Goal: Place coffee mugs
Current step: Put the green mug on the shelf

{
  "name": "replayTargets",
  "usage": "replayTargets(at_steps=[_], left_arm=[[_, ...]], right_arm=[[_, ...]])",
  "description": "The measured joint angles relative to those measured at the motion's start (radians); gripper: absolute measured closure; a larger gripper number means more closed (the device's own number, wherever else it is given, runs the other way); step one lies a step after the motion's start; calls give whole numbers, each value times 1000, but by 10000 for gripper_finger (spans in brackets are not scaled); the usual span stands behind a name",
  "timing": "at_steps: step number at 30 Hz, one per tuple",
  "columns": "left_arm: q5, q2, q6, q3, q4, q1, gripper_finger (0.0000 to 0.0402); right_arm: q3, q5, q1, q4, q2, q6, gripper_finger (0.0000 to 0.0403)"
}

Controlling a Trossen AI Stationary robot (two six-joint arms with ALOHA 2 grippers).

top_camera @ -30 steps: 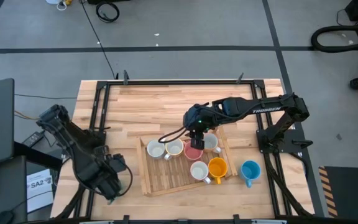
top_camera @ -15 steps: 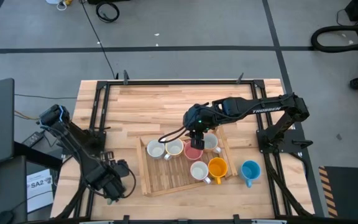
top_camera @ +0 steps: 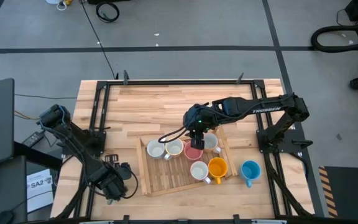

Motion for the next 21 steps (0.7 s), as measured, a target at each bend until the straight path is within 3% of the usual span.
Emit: replayTargets(at_steps=[11,21], left_arm=[[-4,0,3,-2,1,0,190],[-4,0,3,-2,2,0,276]], right_arm=[[0,0,0,0,0,0,246],[0,0,0,0,0,0,246]])
